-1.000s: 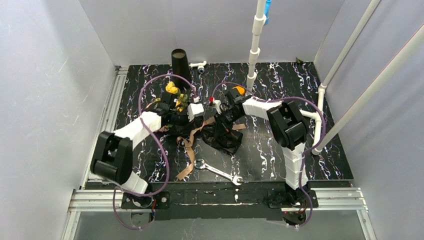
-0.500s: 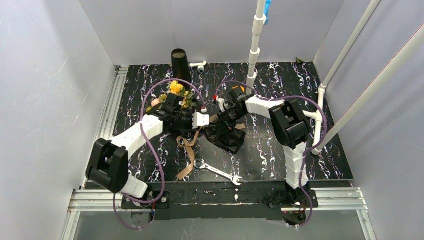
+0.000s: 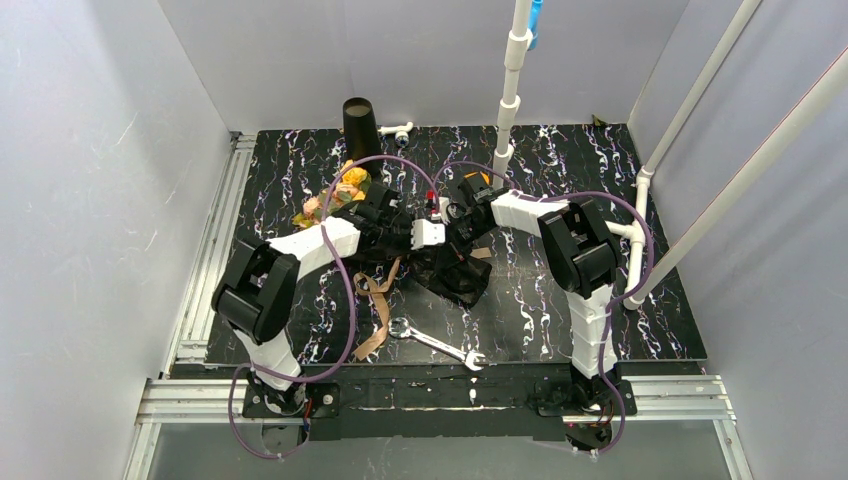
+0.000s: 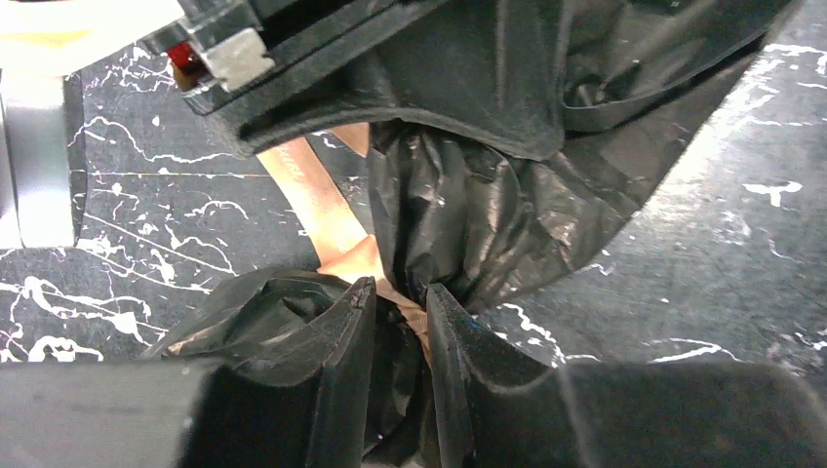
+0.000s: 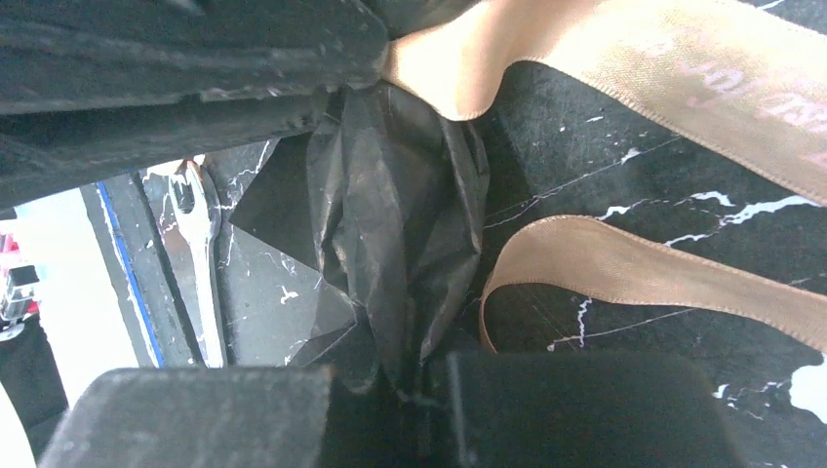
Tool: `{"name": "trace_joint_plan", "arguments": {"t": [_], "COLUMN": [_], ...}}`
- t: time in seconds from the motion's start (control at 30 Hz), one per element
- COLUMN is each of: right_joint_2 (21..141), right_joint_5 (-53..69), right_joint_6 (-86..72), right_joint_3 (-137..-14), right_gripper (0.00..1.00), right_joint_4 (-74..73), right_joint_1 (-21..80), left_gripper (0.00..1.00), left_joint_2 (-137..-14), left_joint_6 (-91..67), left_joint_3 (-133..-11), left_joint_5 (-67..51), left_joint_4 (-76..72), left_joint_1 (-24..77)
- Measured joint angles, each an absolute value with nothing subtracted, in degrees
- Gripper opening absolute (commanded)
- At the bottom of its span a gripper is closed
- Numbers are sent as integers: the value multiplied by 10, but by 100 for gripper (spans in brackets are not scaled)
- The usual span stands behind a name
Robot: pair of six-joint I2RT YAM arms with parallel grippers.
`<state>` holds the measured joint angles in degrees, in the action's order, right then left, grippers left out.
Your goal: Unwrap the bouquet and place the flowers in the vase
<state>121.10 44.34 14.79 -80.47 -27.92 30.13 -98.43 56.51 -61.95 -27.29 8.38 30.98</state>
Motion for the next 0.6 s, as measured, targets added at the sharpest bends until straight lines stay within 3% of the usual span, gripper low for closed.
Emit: {"name": "trace_joint_plan", "arguments": {"t": [0.4,0.6], "right_joint_2": [1211,1211], "right_joint_5": [442,443], "right_joint_6": [136,132], "right_joint_3": [-804,-802], "right_gripper": [1,1], "right_joint_4": [-278,-274], "right_joint_1": [298,297], "left_gripper": [21,9], "left_joint_2": [-980,-967], "left_joint_6": [607,610], "left_joint_3": [-608,-604], "left_joint_5": [-264,-264], "left_joint_4": [92,134], "left_joint_1": [305,286]}}
